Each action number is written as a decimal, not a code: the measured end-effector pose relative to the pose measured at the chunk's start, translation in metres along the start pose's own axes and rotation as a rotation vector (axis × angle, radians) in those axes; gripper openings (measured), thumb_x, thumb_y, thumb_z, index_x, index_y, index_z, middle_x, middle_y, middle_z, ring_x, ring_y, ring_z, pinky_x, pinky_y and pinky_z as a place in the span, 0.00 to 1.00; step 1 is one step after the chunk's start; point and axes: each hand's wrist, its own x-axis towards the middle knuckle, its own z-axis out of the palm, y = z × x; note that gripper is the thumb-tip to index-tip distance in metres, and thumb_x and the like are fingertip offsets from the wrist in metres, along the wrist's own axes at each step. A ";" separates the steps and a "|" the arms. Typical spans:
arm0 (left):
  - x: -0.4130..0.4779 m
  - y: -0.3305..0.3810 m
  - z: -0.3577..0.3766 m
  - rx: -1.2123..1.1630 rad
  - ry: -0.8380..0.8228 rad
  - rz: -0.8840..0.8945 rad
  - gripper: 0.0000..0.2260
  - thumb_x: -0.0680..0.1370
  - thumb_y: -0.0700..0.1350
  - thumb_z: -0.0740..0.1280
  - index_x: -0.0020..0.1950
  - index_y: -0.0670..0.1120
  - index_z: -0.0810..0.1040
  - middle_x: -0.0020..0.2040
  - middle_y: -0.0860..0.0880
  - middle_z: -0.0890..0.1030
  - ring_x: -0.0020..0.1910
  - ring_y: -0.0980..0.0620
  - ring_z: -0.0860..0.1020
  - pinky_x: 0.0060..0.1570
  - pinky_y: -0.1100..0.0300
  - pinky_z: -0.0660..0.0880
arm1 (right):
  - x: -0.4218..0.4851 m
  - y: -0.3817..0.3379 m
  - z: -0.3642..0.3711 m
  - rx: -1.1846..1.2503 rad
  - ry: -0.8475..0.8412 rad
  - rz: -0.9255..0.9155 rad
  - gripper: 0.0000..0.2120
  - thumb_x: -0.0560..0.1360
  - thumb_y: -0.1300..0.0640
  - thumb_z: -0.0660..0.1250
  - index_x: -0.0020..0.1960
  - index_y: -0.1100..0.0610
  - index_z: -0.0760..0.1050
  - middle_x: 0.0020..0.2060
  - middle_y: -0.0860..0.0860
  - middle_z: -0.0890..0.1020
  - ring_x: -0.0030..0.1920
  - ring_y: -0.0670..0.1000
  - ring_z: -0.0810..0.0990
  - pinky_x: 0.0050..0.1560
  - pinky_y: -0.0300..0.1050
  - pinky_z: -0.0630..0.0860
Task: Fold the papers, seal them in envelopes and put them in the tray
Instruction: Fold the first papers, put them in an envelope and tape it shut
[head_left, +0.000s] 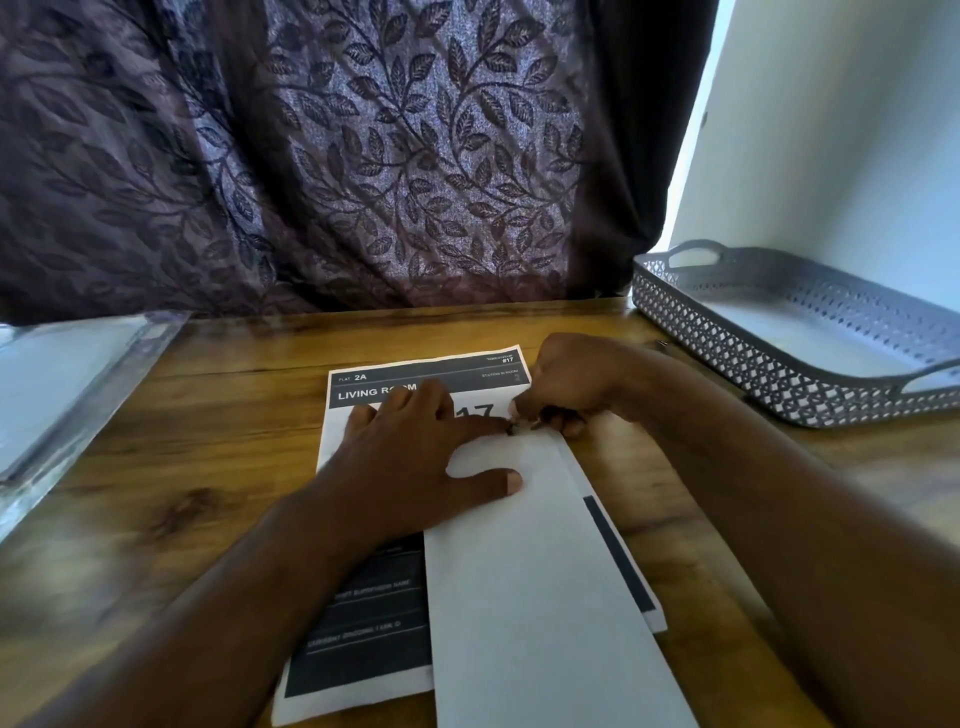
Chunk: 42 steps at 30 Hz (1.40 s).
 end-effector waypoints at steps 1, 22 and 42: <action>0.000 0.000 0.000 0.003 0.000 0.004 0.38 0.65 0.82 0.43 0.73 0.74 0.58 0.56 0.58 0.64 0.60 0.55 0.64 0.59 0.50 0.61 | 0.001 0.002 -0.001 0.035 0.020 0.011 0.08 0.77 0.59 0.72 0.44 0.63 0.77 0.30 0.53 0.81 0.21 0.46 0.76 0.24 0.38 0.74; 0.002 -0.001 0.000 0.032 -0.012 0.003 0.43 0.61 0.83 0.38 0.74 0.73 0.56 0.59 0.58 0.65 0.62 0.55 0.66 0.62 0.49 0.63 | 0.005 0.016 -0.004 -0.061 -0.007 0.018 0.16 0.71 0.54 0.79 0.53 0.62 0.81 0.46 0.56 0.84 0.42 0.52 0.80 0.36 0.41 0.77; -0.003 0.010 -0.011 0.167 -0.043 0.073 0.40 0.63 0.77 0.34 0.75 0.71 0.51 0.65 0.54 0.66 0.65 0.52 0.67 0.64 0.50 0.69 | 0.005 0.015 0.008 -0.086 0.100 0.014 0.27 0.69 0.40 0.77 0.57 0.58 0.78 0.48 0.53 0.82 0.47 0.51 0.79 0.41 0.42 0.75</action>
